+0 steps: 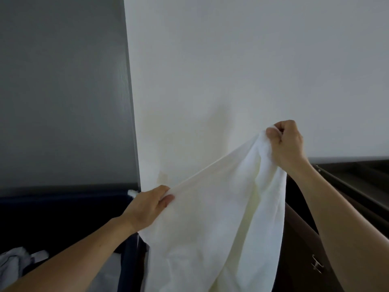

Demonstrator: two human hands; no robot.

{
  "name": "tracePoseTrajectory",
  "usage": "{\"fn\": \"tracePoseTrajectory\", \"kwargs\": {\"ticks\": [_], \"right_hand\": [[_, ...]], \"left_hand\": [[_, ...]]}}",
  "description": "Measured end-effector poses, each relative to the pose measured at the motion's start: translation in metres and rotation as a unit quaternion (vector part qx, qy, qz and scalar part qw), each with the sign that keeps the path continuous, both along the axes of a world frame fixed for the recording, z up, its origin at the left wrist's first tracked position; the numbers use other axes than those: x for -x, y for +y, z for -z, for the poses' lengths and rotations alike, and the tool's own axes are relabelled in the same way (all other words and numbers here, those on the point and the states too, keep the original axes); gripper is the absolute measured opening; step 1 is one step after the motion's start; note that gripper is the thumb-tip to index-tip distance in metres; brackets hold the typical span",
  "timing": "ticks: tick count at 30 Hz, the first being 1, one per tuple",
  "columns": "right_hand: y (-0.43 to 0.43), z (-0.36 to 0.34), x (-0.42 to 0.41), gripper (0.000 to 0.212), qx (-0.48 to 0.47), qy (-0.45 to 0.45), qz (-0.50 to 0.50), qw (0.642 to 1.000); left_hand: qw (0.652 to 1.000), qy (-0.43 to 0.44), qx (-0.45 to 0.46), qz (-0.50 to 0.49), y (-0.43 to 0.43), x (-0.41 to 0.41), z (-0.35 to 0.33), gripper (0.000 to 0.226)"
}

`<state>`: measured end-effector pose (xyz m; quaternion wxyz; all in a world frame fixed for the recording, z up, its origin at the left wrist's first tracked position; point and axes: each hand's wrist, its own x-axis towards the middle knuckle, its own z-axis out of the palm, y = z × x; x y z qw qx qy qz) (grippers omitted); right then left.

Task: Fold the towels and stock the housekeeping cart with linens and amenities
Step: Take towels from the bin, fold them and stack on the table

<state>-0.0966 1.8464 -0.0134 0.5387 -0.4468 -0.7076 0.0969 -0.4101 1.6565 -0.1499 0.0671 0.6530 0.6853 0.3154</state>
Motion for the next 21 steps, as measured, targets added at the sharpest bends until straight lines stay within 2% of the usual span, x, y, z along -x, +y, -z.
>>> {"fn": "tracePoseTrajectory", "kwargs": {"ticks": [4, 8, 11, 15, 17, 21], "right_hand": [[-0.003, 0.005, -0.002, 0.01, 0.007, -0.002, 0.002, 1.0], [-0.003, 0.006, -0.004, 0.01, 0.034, 0.011, 0.015, 0.999], [-0.002, 0.011, -0.004, 0.01, 0.057, 0.018, 0.03, 0.998], [-0.001, 0.022, -0.002, 0.012, 0.102, 0.035, 0.038, 0.993], [0.0, 0.027, -0.003, 0.013, 0.117, 0.04, 0.048, 0.991], [-0.006, 0.035, -0.002, 0.014, 0.115, 0.044, 0.082, 0.989]], "left_hand": [[0.996, -0.077, 0.035, -0.015, -0.007, 0.022, 0.004, 0.028], [0.977, -0.205, 0.04, -0.053, -0.017, 0.045, 0.006, 0.023], [0.927, -0.371, 0.006, -0.063, -0.021, 0.05, 0.006, 0.022], [0.82, -0.569, 0.013, -0.057, -0.024, 0.048, 0.014, 0.041], [0.791, -0.607, 0.033, -0.064, -0.026, 0.041, 0.017, 0.043], [0.761, -0.643, 0.022, -0.076, -0.013, 0.014, -0.001, 0.042]]}}
